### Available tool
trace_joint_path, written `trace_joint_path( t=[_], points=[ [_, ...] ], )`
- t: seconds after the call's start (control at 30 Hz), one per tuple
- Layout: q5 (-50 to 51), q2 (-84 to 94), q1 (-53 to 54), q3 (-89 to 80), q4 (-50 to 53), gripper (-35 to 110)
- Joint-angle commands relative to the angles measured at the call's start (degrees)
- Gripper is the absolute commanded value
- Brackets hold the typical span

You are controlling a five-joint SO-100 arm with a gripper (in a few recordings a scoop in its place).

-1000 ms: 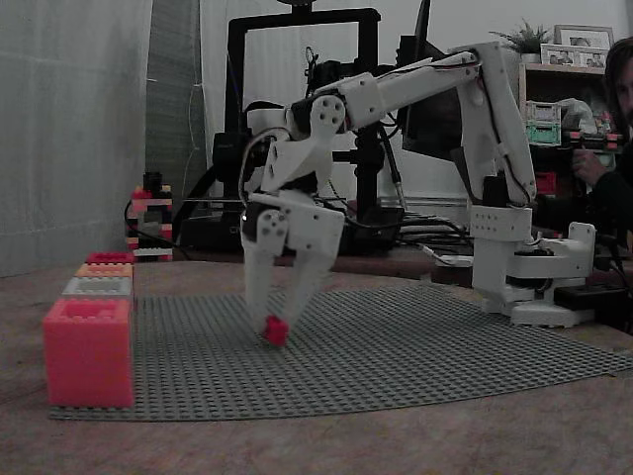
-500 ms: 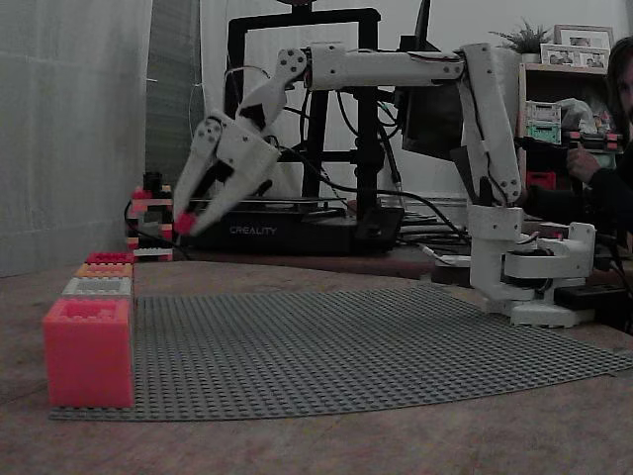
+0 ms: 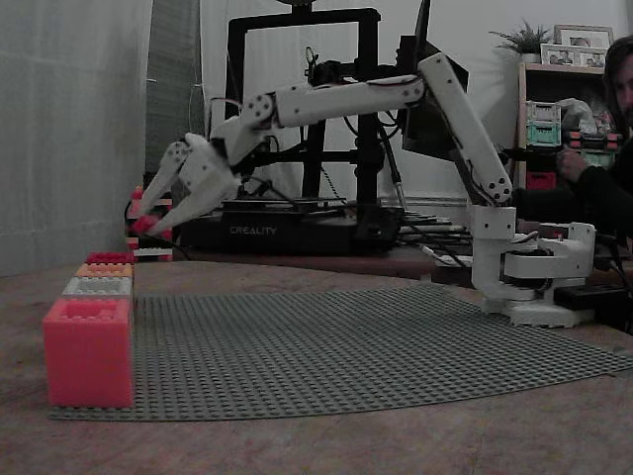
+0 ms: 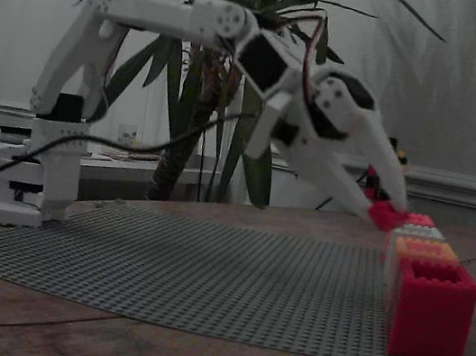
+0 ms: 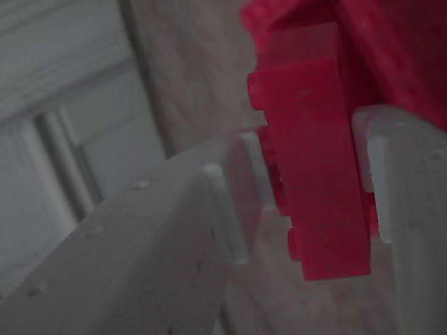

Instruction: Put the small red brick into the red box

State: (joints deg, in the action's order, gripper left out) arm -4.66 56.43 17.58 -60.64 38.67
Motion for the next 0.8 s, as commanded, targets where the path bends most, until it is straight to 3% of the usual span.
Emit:
trace_joint_path(
  t=[0.0,0.77],
  points=[
    [-1.23,-1.49,0.62,10.63,-1.93,0],
    [-5.10,-13.45,-4.13,23.82,-0.44,10]
  ],
)
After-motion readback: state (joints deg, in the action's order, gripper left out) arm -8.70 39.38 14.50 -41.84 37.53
